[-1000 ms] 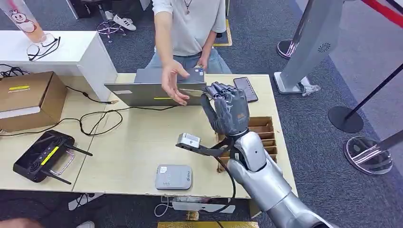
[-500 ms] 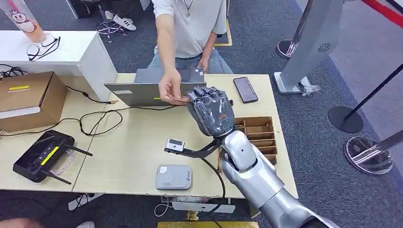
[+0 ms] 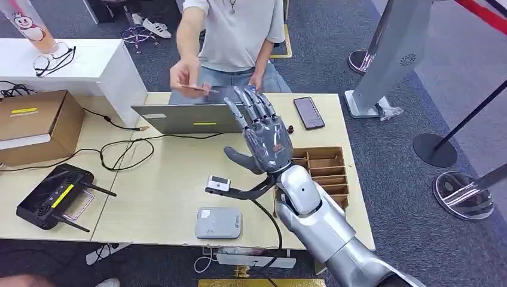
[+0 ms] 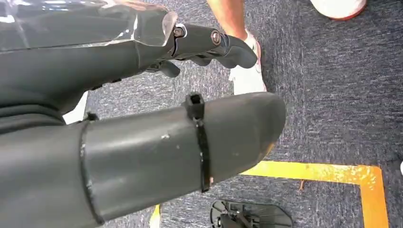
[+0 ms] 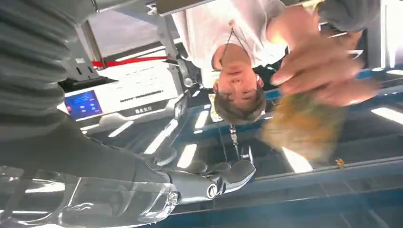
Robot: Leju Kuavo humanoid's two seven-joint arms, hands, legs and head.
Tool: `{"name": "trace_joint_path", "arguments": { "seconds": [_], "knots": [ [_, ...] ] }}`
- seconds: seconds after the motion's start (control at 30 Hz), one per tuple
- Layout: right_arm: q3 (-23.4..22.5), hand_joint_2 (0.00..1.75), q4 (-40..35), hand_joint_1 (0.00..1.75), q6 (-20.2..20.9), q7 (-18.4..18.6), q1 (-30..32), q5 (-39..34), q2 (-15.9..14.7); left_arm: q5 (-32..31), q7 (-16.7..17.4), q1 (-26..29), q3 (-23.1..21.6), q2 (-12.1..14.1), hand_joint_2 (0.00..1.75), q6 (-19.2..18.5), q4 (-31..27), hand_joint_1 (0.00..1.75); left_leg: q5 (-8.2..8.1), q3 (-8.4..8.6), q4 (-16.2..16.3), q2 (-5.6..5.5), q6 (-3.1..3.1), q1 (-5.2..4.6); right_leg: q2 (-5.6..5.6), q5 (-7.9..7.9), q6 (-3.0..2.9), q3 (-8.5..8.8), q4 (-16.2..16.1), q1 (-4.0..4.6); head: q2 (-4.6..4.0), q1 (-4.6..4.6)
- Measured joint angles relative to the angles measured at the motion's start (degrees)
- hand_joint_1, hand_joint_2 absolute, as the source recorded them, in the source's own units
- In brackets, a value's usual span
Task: Pass the card to the sensor for recognition and then transmit it.
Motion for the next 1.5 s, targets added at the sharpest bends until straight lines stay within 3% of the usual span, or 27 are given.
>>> {"name": "trace_joint_path", "arguments": {
  "seconds": [0.5, 0.97, 1.37, 1.5],
  "knots": [
    [-1.1, 0.0, -5.0, 0.0, 2.7, -0.9, 2.1, -4.2, -0.9, 1.0, 0.1, 0.9, 0.5, 0.3, 0.0, -0.4, 0.0, 0.0, -0.01, 0.0, 0.0, 0.01, -0.01, 0.0, 0.01, -0.01, 0.0, -0.03, 0.0, 0.0, 0.0, -0.02],
    [-2.8, 0.0, -15.6, 0.0, 11.9, -11.0, 8.3, -26.1, -0.9, 1.6, 0.0, 1.5, 1.9, 0.8, 0.0, 0.1, 0.0, 0.0, -0.02, -0.01, 0.0, 0.02, -0.02, 0.0, 0.01, -0.01, 0.0, -0.04, 0.0, 0.0, 0.0, 0.0],
    [-5.1, 0.0, -23.5, 0.0, 25.9, -17.5, 15.3, -51.3, -0.9, 2.2, -0.9, 2.1, 2.9, 0.9, 0.0, 0.1, 0.0, 0.0, -0.02, -0.02, 0.0, -0.01, -0.02, 0.0, -0.01, -0.04, 0.01, -0.03, 0.0, 0.0, 0.0, 0.0],
    [-5.9, 0.0, -25.5, 0.0, 28.4, -19.2, 18.4, -56.7, -0.9, 2.2, -1.1, 2.4, 3.2, 0.9, 0.0, 0.1, 0.0, 0.0, -0.03, -0.03, 0.0, -0.01, -0.01, 0.0, -0.01, -0.06, 0.02, -0.04, 0.0, 0.0, 0.0, -0.02]
  ]
}}
